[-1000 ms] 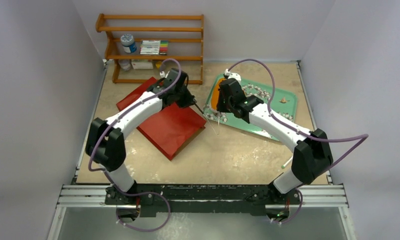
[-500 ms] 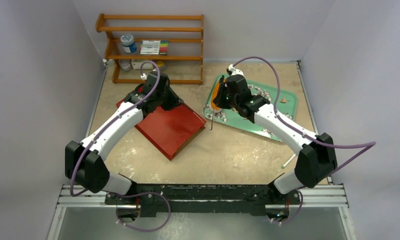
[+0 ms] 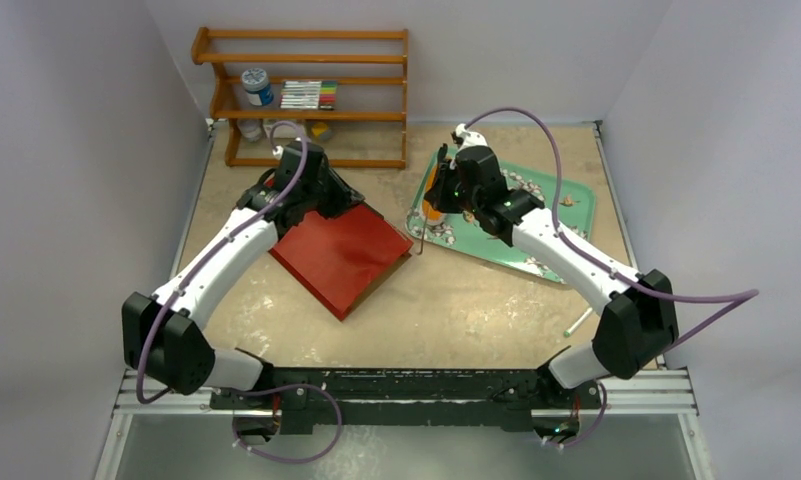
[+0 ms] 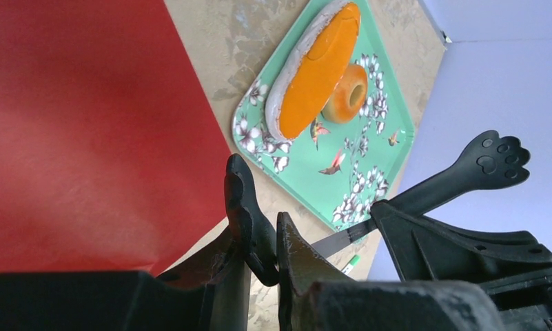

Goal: Take the fake bread out of the paper bag
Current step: Pick up the clamp from the container.

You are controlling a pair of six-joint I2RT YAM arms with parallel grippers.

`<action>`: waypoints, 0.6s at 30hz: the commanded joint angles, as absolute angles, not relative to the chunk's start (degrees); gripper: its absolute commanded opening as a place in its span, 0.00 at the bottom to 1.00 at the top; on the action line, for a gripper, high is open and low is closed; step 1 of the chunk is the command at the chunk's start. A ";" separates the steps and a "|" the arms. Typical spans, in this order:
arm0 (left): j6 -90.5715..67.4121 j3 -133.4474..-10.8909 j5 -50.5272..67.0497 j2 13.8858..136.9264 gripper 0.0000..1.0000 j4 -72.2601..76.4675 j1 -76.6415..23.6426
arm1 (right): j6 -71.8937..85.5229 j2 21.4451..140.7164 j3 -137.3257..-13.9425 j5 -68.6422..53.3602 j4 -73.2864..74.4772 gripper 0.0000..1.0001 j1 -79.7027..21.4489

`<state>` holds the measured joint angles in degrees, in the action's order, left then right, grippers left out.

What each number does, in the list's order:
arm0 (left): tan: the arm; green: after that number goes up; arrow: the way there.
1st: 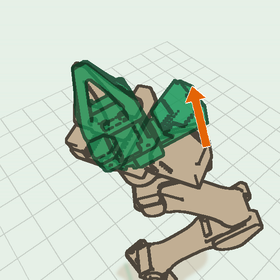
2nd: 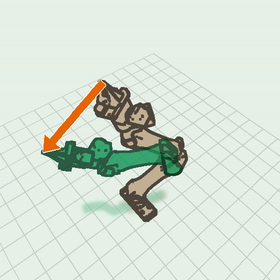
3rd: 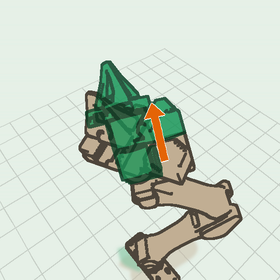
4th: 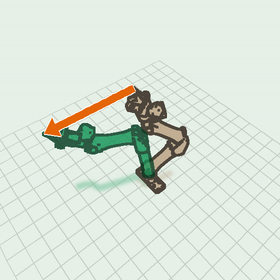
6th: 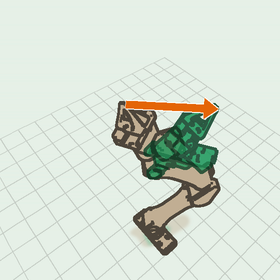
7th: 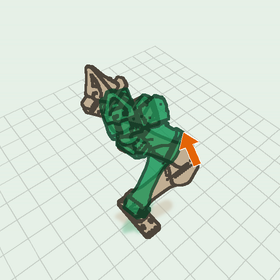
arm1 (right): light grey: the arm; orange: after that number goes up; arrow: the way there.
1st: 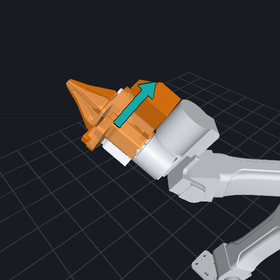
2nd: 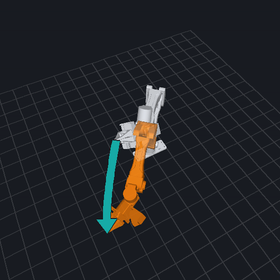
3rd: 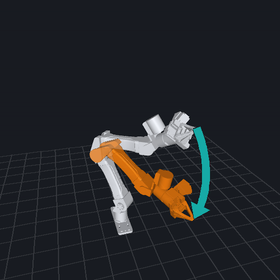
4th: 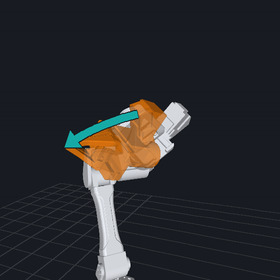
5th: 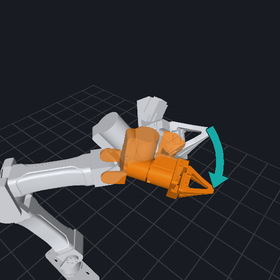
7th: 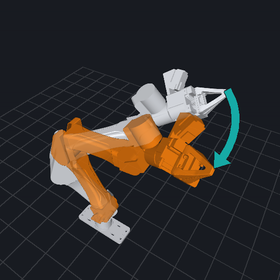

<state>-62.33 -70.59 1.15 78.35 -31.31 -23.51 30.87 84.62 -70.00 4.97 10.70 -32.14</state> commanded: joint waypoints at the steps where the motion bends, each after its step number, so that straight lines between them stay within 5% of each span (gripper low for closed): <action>1: -61.93 -71.10 -1.49 80.46 0.15 -26.58 -20.04 | 19.39 85.00 -71.54 18.39 19.84 0.01 -31.15; 8: -64.52 -76.59 -1.64 86.89 0.47 -20.12 -20.97 | 18.68 85.08 -71.39 18.81 22.91 0.03 -34.90; 18: -60.66 -85.28 -18.06 88.77 0.59 -32.38 -15.32 | 22.36 80.55 -66.50 19.30 29.45 0.07 -39.32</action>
